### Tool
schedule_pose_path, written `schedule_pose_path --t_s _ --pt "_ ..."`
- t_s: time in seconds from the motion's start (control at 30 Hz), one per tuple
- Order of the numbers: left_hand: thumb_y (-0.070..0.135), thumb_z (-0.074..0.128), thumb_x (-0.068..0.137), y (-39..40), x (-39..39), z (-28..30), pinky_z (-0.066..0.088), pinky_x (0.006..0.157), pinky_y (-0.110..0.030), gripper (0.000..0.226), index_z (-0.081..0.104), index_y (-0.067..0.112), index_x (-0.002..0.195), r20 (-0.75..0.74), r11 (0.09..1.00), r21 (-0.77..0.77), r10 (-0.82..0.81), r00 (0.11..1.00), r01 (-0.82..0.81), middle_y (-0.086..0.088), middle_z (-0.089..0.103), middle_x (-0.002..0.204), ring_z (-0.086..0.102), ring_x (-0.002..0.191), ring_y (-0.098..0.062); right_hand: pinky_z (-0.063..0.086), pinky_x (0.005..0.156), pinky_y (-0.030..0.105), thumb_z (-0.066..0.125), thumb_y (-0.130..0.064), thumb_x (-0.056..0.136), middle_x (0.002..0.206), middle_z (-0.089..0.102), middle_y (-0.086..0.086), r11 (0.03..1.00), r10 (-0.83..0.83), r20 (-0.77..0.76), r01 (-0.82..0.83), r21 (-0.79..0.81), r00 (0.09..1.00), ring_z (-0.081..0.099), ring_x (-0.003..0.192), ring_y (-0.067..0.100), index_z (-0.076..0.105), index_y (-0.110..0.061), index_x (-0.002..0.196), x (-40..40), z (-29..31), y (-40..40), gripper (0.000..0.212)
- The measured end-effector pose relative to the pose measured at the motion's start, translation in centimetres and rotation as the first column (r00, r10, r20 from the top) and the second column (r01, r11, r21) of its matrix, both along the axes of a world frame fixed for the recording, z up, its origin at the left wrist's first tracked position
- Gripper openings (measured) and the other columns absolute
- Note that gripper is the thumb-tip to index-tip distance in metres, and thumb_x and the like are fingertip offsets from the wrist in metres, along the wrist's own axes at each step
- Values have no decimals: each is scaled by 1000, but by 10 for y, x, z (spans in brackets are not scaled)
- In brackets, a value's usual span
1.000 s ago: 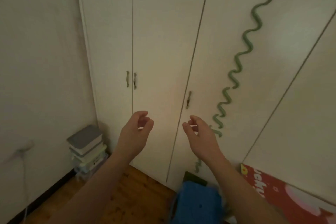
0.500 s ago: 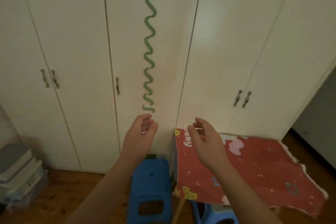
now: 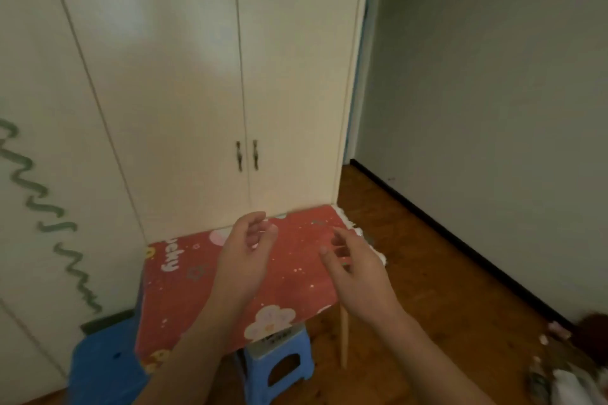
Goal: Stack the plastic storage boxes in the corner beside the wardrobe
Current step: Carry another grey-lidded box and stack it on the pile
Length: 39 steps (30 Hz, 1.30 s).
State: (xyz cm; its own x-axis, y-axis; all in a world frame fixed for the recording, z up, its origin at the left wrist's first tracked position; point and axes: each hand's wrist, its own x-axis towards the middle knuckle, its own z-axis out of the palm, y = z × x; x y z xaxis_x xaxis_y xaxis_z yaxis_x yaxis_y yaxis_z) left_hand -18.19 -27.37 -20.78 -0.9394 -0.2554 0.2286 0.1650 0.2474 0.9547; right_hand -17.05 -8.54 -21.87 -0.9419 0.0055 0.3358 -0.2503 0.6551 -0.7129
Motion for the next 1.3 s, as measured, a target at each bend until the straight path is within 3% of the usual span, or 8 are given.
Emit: schedule_pose_path --t_s 0.07,0.13,0.27,0.37,0.43,0.67,0.9,1.3 --pt "31 60 95 53 -10 3 45 86 -20 25 58 28 120 12 998 7 -63 998 63 11 63 111 61 103 -5 57 86 34 46 -60 93 118 57 -18 998 -51 6 51 -40 999 59 103 3 49 -28 137 -1 2 52 55" --pt "32 60 95 90 -17 4 46 90 -23 26 59 28 121 15 993 20 -119 993 119 12 63 111 61 104 -4 57 80 26 49 -54 95 113 54 -21 996 -74 23 75 -42 997 59 101 1 48 -35 131 -3 5 88 41" --pt "35 58 96 167 -33 2 48 90 -24 27 57 32 122 30 973 11 -231 973 231 20 62 110 59 101 4 46 74 9 51 -52 95 127 55 -13 983 -181 28 182 -32 983 54 105 -2 43 -28 143 -9 0 157 54" --pt "35 58 96 205 -46 -2 46 82 -18 26 57 33 122 47 958 1 -288 956 288 22 61 110 58 101 4 50 86 16 52 -54 94 131 55 -12 967 -253 36 254 -35 967 54 111 0 42 -25 145 -18 -10 193 59" --pt "34 58 96 231 -64 -7 48 86 -21 27 58 31 123 60 946 5 -325 944 325 20 62 111 59 102 3 51 91 22 52 -54 94 131 56 -11 956 -288 52 290 -47 956 54 113 1 43 -25 145 -26 -18 217 60" --pt "33 57 97 300 -135 -34 41 74 -10 30 54 31 127 105 909 8 -416 903 417 23 60 113 56 104 5 51 84 17 52 -54 94 131 55 -14 926 -374 99 377 -12 922 54 111 1 42 -29 145 -77 -39 283 58" --pt "35 57 96 361 -245 -54 43 80 -14 34 53 32 130 158 896 30 -442 883 443 21 59 114 56 109 0 51 93 24 52 -52 94 131 55 -12 920 -387 137 391 -2 912 53 113 1 42 -26 145 -182 -39 342 58" --pt "42 54 96 423 -375 -72 43 87 -19 33 52 34 128 201 915 -30 -389 899 403 21 58 116 54 107 1 45 91 21 52 -49 96 127 55 -11 927 -350 196 368 -66 916 52 112 2 40 -24 147 -319 -52 427 58"
